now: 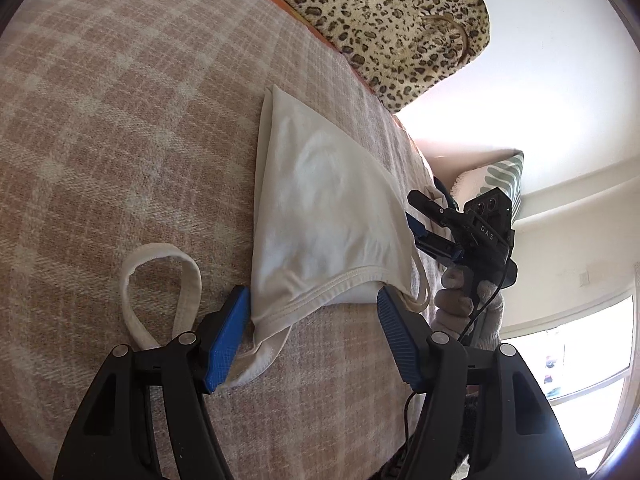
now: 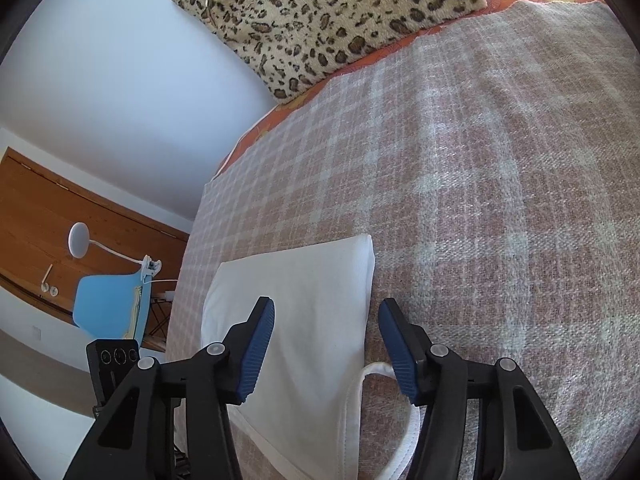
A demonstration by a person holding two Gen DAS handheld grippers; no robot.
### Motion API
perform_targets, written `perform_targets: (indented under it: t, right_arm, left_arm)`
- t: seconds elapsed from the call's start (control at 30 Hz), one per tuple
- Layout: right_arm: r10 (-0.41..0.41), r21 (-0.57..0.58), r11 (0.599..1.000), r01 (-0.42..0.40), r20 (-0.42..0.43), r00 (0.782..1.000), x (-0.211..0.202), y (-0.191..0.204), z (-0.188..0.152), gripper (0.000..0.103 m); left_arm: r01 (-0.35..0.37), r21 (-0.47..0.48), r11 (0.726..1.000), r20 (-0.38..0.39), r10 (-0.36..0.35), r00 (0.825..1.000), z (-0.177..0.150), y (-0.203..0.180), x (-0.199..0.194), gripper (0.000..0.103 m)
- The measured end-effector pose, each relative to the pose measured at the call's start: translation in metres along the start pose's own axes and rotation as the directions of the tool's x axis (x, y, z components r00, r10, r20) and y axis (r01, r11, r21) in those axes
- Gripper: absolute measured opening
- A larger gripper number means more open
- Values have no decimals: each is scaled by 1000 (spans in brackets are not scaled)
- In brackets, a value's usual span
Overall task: Fold small clothes
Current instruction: 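Close both grippers on the edge of the folded camisole bundle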
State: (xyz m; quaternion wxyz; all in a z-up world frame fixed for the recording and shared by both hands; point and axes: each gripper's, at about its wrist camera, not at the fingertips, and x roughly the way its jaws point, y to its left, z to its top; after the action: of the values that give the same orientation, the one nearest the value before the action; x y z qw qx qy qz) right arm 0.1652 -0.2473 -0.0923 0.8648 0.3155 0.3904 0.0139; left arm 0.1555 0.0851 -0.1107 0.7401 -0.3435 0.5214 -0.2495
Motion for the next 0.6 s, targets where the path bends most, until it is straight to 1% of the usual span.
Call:
perform_targets:
  t: [0.07,0.2,0.23,0.3,0.33,0.37,0.4,0.43,0.5,0.6]
  right_arm:
    - [14,3,1000,-14,-3,1000,-2,-2,-2,57]
    - [70,34,997,-70,5,998,1,-7,-3,57]
    - [81,42,996,-81,7,997,2,-7,-2,56]
    - [95,52,994,-95,7,995,6,-6,-1,55]
    - [98,55,994,-98,5,995,8,-4,0,54]
    - [102,56,993,-102,1,995,11,-2,2,54]
    - [108,56,993,-108,1,994,12,-1,2,53]
    - [112,57,992,-112,-2,994,13,-1,2,52]
    - [114,61,992,-113,-10,993,13,-2,2,45]
    - [131,86,988,-129,-16,991,11,-8,1,41]
  left_arm:
    - [7,-1,1000,1,-7,1000,1,0,1,64]
    - [29,-27,999,11,-28,1000,8,0,8,63]
    - [20,-14,1000,15,-20,1000,10,-2,10,59]
    - [0,7,1000,16,0,1000,14,-5,14,48]
    - [-6,8,1000,19,6,1000,15,-5,16,44]
    - [-11,1,1000,16,11,1000,15,-3,18,37]
    - [-14,-7,1000,23,14,1000,14,-1,17,32]
    - [-13,-14,1000,24,13,1000,13,0,16,31]
    - [-5,-22,1000,19,6,1000,12,4,15,27]
    - [-15,-13,1000,20,15,1000,11,5,14,19]
